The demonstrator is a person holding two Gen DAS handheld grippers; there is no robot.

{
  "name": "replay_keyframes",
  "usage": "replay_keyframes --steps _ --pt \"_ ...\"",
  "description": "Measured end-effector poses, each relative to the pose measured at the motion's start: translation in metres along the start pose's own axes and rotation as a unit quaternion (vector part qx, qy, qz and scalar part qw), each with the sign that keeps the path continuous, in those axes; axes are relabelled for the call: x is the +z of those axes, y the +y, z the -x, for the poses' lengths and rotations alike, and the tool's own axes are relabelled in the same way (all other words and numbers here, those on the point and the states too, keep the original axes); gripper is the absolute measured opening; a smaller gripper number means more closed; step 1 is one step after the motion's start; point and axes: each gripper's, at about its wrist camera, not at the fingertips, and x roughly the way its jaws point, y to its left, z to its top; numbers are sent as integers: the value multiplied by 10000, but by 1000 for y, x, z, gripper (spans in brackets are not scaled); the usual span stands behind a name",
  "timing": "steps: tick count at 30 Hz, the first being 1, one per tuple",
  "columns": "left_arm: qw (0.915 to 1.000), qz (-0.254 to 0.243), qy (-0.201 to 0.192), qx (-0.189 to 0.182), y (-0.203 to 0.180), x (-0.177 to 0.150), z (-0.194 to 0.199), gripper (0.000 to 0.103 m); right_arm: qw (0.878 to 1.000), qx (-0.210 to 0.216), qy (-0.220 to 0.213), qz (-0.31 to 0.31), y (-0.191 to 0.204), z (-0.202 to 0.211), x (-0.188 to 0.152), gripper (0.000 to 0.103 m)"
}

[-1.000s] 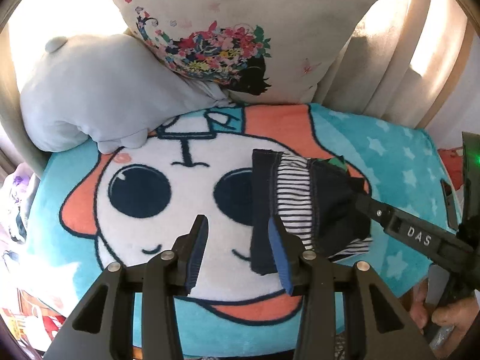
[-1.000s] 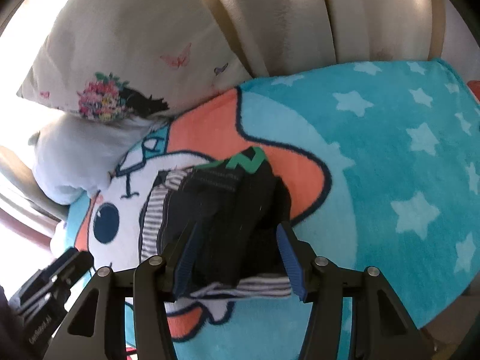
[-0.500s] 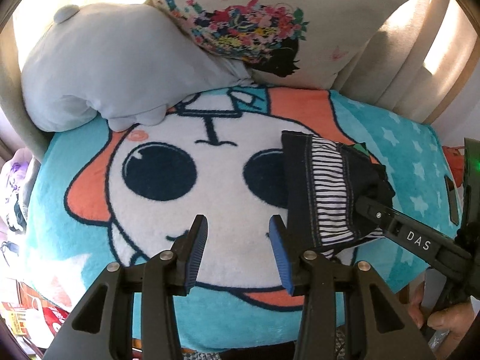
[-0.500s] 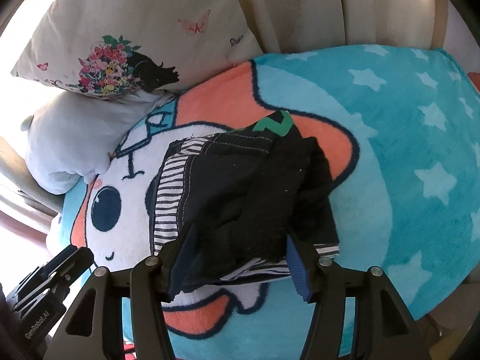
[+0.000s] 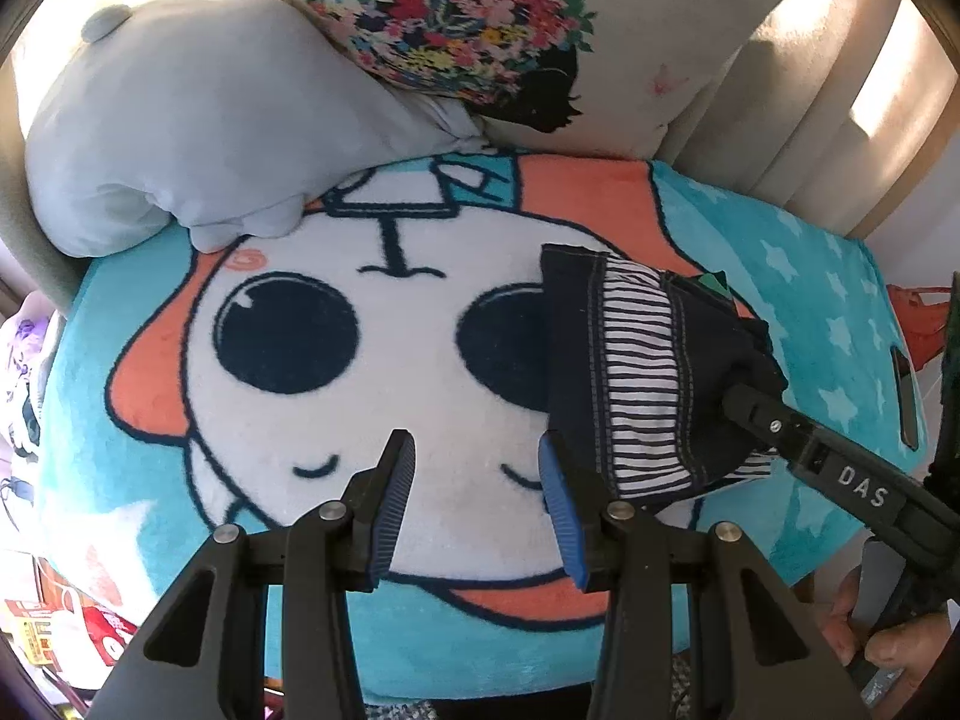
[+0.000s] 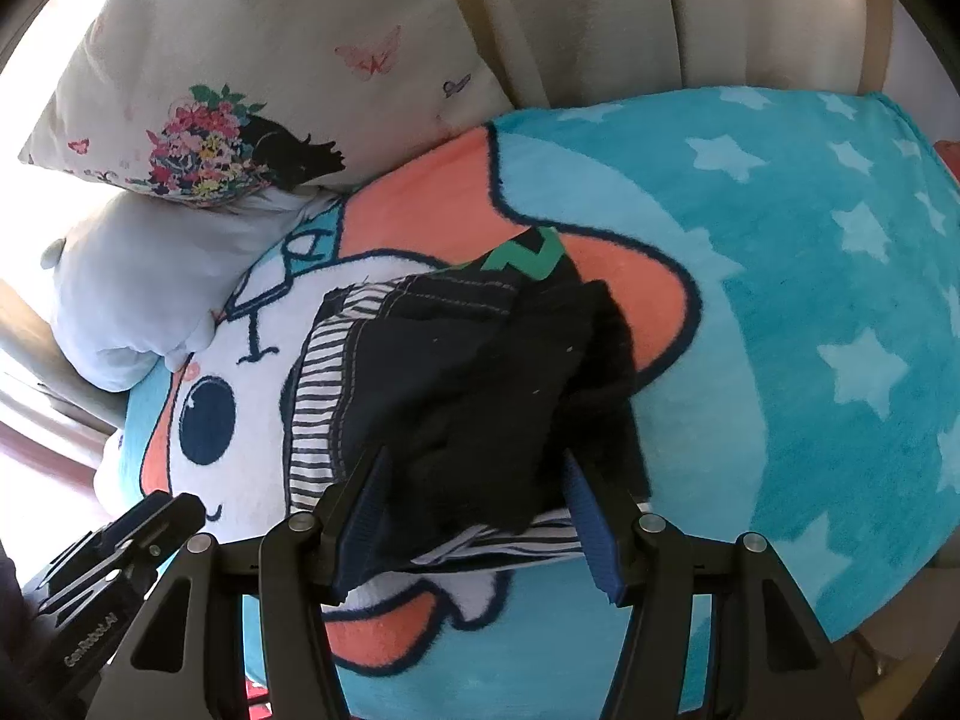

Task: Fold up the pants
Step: 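Open the left gripper and withdraw from the folded pants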

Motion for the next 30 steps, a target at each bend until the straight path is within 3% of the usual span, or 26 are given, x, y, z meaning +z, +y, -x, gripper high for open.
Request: replay_keyframes --steps 8,14,19,22,26,30 --pt "9996 218 170 -107 -21 0 -12 42 9994 26 -327 -83 -31 17 13 63" --pt "9932 1021 96 -542 -3 9 -20 43 9985 38 -333 -434 -76 18 25 63" --pt "9846 1353 178 -1093 6 21 -41 46 9951 845 -198 -464 -93 7 37 69" --pt "9825 1284 267 -1321 4 29 -53 49 9913 1234 -15 -467 -96 -7 46 71" --pt "9748 1377 529 -1675 2 35 -80 59 9861 1564 253 -493 -93 -26 51 72" --pt "9707 1534 649 -1733 4 37 -101 69 9836 1668 518 -441 -86 -47 50 72"
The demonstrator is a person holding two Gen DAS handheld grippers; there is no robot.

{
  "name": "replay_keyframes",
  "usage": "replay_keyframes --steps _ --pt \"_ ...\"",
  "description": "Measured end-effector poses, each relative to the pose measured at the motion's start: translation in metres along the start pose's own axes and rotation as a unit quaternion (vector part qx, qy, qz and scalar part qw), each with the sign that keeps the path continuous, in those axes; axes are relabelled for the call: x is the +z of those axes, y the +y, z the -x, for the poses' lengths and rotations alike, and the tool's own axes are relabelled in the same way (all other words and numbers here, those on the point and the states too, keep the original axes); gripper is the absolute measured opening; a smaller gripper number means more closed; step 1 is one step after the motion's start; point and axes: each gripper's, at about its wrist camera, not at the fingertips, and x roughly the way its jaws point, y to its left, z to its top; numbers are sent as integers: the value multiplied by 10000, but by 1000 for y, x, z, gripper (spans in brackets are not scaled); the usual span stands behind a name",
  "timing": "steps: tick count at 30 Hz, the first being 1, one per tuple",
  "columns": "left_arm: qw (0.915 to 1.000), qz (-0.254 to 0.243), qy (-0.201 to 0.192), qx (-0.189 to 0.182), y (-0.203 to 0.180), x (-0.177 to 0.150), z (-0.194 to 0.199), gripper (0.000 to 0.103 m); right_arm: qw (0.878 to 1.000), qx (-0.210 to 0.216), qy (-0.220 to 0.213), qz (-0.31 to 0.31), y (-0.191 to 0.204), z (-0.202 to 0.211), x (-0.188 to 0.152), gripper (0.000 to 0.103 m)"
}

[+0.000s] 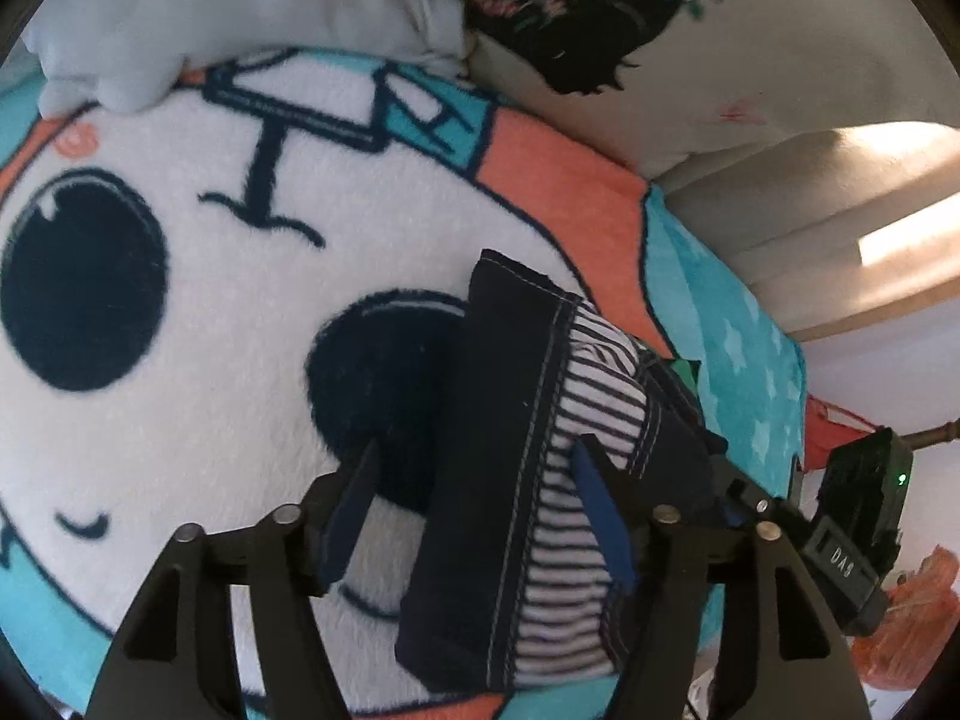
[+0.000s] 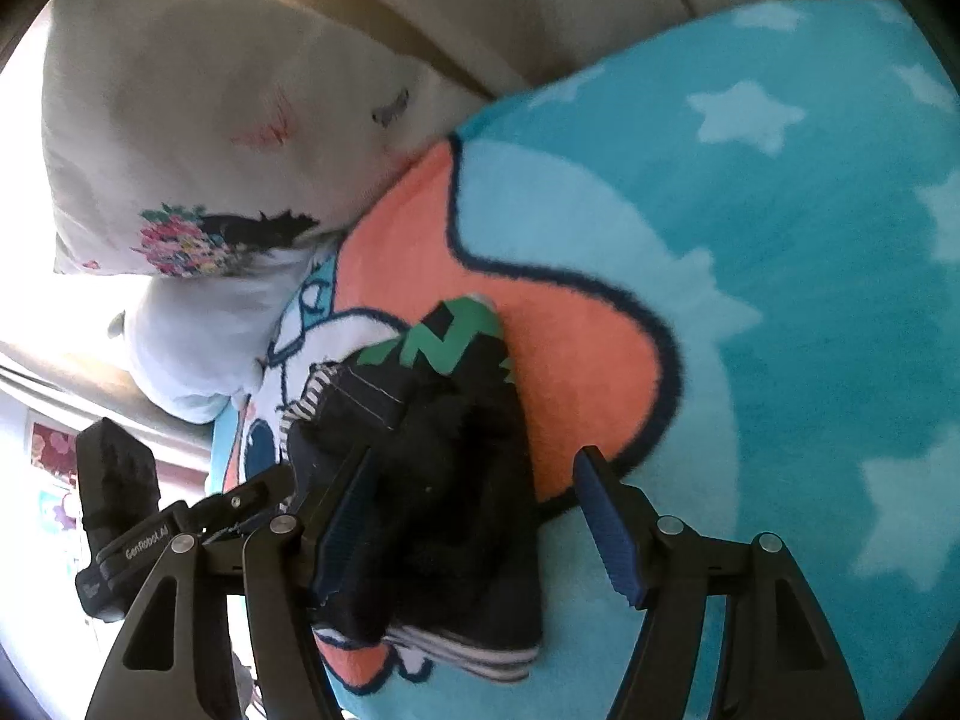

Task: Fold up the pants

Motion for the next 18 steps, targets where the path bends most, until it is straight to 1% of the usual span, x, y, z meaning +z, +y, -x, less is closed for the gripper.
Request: replay_keyframes --steps 1,3,6,7,8,9,10,11,12,13,16,18 --pt "10000 16 9 -39 1 0 -2 70 10000 25 54 -5 0 -5 0 72" --pt "9999 4 54 -136 -1 2 -4 78 10000 44 -15 45 4 -8 0 75" --pt "9998 47 70 -152 -6 1 -8 80 10000 23 -47 65 7 -11 3 76" --pt "9999 -16 84 -124 -9 -3 -10 80 9999 45 1 120 10 -14 2 71" --pt "9998 -84 123 -139 -12 -6 -12 71 9999 77 48 143 11 -15 3 52" --pt "9993 -95 192 -318 -14 -8 -13 38 9997 57 175 132 13 -20 2 47" --pt "9982 -55 259 -529 -13 -9 -14 29 9998 -18 157 128 13 -20 1 41" --pt "9984 -9 223 -524 -15 -10 -10 29 9998 -19 164 127 14 -19 1 34" --pt "9988 -67 176 -460 -18 -10 -7 25 9997 12 189 125 14 -18 2 32" --pt "9989 -138 143 -414 -21 -11 -3 24 9998 33 192 103 16 -15 2 29" --pt "9992 -218 48 -336 -24 -13 9 24 9998 119 125 124 24 -5 3 25" --pt "9992 -265 -53 -294 -26 -14 19 24 9997 168 63 175 33 2 1 25"
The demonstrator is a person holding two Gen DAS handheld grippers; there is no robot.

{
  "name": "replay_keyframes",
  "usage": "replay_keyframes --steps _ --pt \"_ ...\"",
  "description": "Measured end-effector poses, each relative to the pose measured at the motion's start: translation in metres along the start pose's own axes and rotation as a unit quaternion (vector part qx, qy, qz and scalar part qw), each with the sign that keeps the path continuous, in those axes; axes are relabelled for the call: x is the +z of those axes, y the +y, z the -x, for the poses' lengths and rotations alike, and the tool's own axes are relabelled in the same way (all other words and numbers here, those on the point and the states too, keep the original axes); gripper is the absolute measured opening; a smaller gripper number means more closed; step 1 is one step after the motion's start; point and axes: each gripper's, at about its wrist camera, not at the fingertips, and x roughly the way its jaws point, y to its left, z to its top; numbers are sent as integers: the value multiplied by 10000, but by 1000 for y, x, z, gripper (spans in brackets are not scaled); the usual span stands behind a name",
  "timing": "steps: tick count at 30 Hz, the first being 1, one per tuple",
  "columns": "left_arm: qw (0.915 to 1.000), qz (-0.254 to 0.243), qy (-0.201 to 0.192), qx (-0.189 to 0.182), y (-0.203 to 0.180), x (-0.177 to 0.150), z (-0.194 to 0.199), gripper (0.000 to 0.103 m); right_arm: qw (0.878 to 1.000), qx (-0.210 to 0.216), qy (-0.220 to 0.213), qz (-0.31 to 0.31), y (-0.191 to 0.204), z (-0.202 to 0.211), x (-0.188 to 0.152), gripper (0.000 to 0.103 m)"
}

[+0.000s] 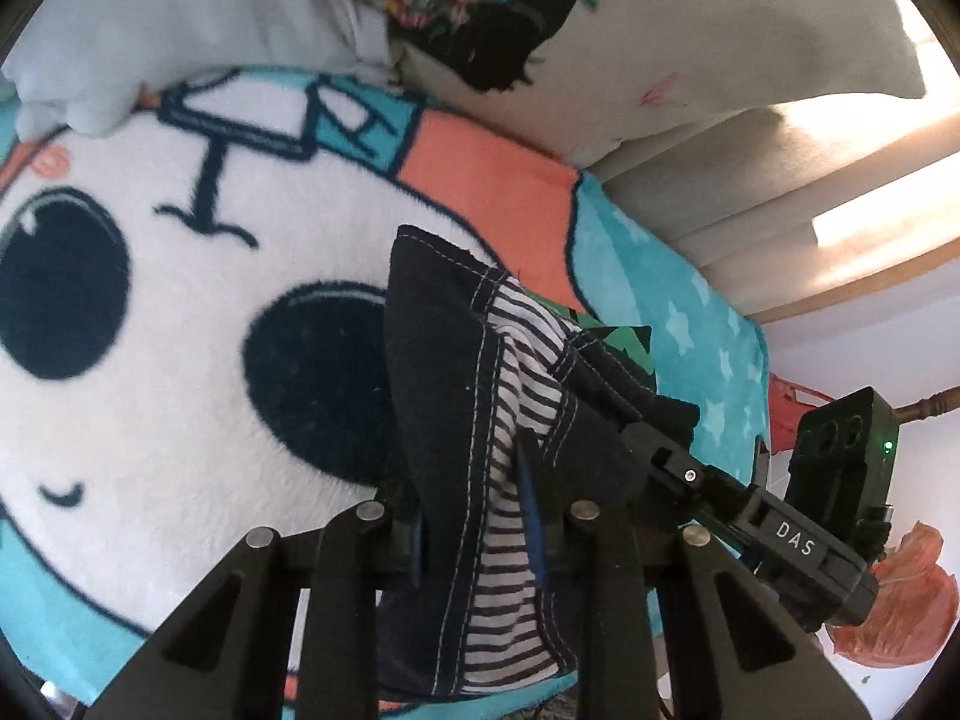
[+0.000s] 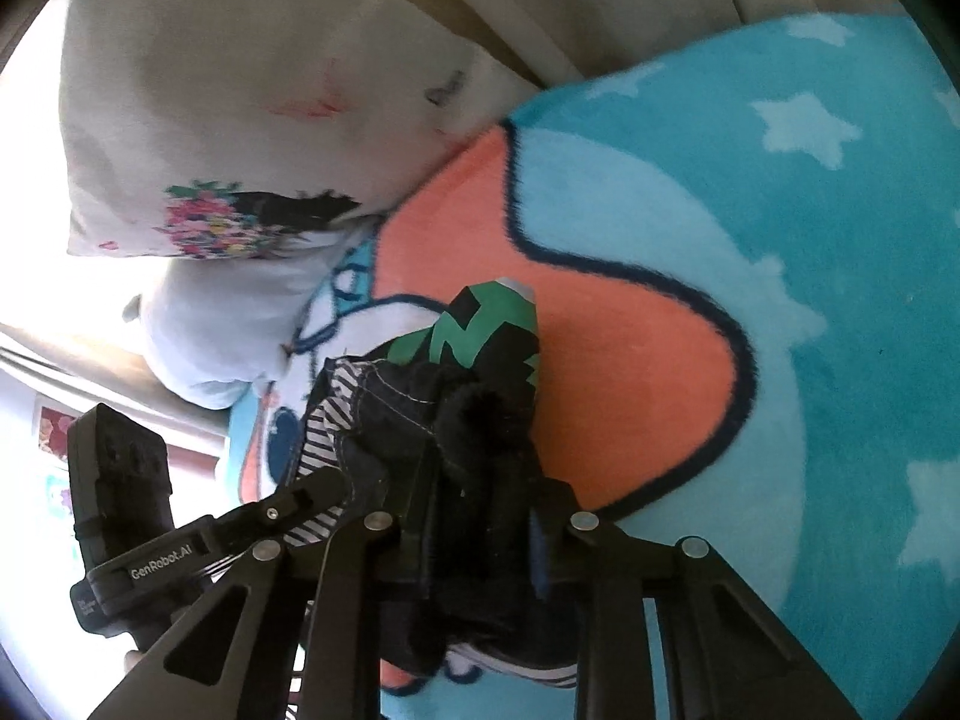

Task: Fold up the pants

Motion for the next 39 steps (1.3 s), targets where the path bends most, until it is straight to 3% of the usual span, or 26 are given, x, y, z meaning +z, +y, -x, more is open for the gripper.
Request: replay_keyframes --steps 4,15,24,39 --pt "9997 -54 -229 107 1 -4 24 24 9999 122 -87 36 18 6 -3 25" --pt "9909 -569 -869 856 11 -13 84 24 9986 200 -207 451 79 1 -15 25" --pt "9891 -610 -950 950 31 -10 100 24 9977 22 -224 644 113 -16 -24 25" --pt "9914 -510 -884 823 46 2 93 24 9970 -242 -183 712 126 -28 -14 25"
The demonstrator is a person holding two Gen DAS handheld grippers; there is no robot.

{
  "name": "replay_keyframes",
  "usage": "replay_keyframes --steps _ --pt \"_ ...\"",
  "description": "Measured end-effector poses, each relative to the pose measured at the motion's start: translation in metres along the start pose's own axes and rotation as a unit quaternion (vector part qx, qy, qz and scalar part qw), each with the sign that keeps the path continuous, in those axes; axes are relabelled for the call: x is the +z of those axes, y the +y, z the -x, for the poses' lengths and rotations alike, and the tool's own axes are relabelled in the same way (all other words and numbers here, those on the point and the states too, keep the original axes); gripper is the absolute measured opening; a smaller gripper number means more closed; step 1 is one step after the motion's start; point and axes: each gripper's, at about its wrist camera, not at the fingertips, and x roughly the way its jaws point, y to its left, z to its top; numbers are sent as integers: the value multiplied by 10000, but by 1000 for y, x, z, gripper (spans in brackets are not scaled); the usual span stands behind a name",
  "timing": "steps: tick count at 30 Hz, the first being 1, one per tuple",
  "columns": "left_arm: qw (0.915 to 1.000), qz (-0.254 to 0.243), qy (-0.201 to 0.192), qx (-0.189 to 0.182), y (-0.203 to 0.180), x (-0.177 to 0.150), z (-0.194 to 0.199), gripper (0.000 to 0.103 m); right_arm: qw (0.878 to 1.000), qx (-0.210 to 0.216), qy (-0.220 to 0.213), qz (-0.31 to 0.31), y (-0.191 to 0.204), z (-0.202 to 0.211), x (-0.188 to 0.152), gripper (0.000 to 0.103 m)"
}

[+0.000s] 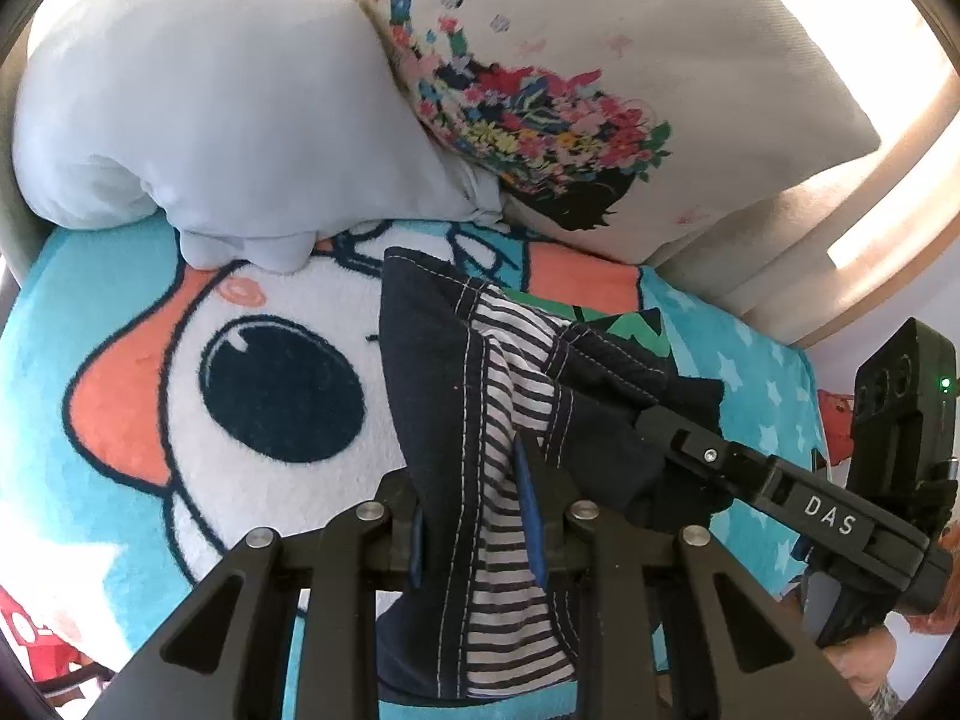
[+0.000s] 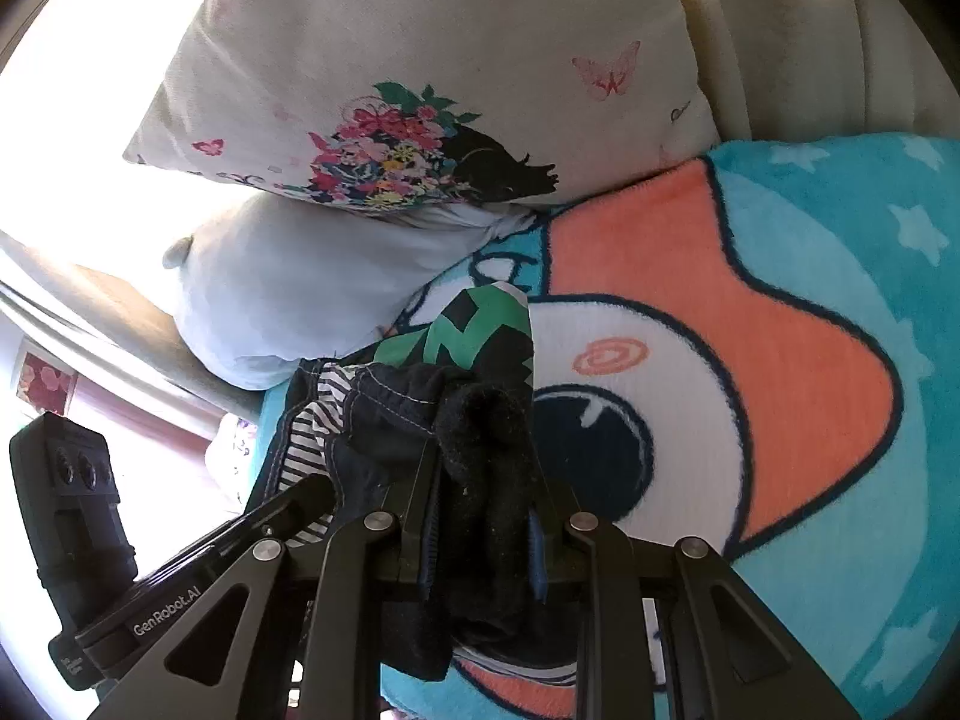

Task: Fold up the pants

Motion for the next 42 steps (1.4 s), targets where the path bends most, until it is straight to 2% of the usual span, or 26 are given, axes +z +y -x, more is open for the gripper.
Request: replay_keyframes --steps 6,12,21,27,28,31,32,34,36,38,42 --pt "9995 151 277 21 4 14 -33 24 9990 -356 145 206 -4 -20 20 25" --pt "9983 230 519 105 7 24 -65 24 9980 -531 230 269 -10 -37 41 25" --pt "9979 361 412 356 5 47 -77 24 9969 -664 344 246 -29 -57 58 25" --pt "9963 365 522 573 2 50 -89 25 9962 -722 406 286 -37 -61 56 25" --pt "9962 392 526 573 3 50 -90 25 9958 -747 443 293 -39 -64 55 29" --pt "9958 655 509 380 10 51 -80 25 9939 -861 619 308 -45 -68 54 41" --pt "9959 723 439 329 12 52 -71 25 9941 -847 613 297 -46 -66 55 42" --pt "9962 778 253 298 15 53 -53 27 9953 -801 410 361 -42 -48 57 44" --pt "9961 821 117 298 19 52 -37 33 9953 -842 106 476 -35 -28 59 45" --pt "9955 863 20 384 23 48 -25 35 9971 -637 -65 420 -28 -10 57 45" --pt "9937 1015 53 469 32 33 -16 35 9990 -145 24 432 -14 -9 44 45"
